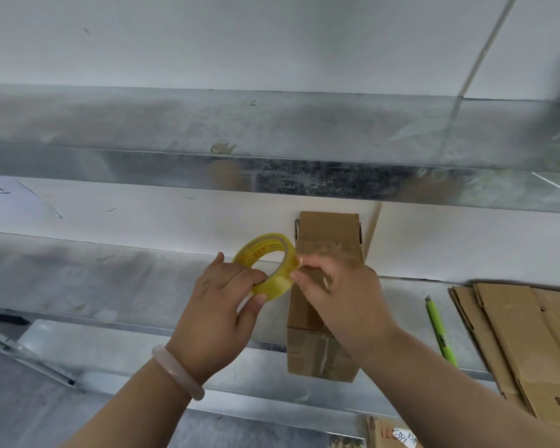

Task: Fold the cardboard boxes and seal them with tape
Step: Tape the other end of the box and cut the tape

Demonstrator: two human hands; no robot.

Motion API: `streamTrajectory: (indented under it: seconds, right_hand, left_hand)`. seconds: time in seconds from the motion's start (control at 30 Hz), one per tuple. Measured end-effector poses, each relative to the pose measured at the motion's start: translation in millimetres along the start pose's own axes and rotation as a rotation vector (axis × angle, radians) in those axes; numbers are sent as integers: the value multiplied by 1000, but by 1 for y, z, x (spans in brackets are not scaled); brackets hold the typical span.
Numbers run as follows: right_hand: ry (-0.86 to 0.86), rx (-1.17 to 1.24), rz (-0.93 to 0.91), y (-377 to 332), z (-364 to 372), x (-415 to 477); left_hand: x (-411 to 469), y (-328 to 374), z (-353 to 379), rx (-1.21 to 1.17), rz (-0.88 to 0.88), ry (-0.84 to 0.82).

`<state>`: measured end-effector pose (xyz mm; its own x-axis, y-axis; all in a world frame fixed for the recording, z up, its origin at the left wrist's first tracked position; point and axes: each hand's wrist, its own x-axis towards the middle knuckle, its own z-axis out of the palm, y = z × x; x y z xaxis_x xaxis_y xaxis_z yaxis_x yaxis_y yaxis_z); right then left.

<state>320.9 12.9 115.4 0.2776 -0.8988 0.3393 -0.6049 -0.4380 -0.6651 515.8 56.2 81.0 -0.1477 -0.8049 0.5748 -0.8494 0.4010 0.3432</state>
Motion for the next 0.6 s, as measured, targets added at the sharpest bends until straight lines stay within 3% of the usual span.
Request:
streamTrajectory:
  seconds: [0.13,0.3,0.5,0.6]
  right_hand:
    - [16,81,39,-2,-3,-1]
    - [10,455,291,-3,-9,-1]
    - [-25,767,379,-6,-17,-6]
    - [-103,1039,498,-12,-21,-5]
  left_hand:
    - [0,9,-3,57,16,-2]
    - [9,24,-11,75,12,6]
    - [25,22,-22,165,-75,24]
    - [30,19,-29,197,-74,10]
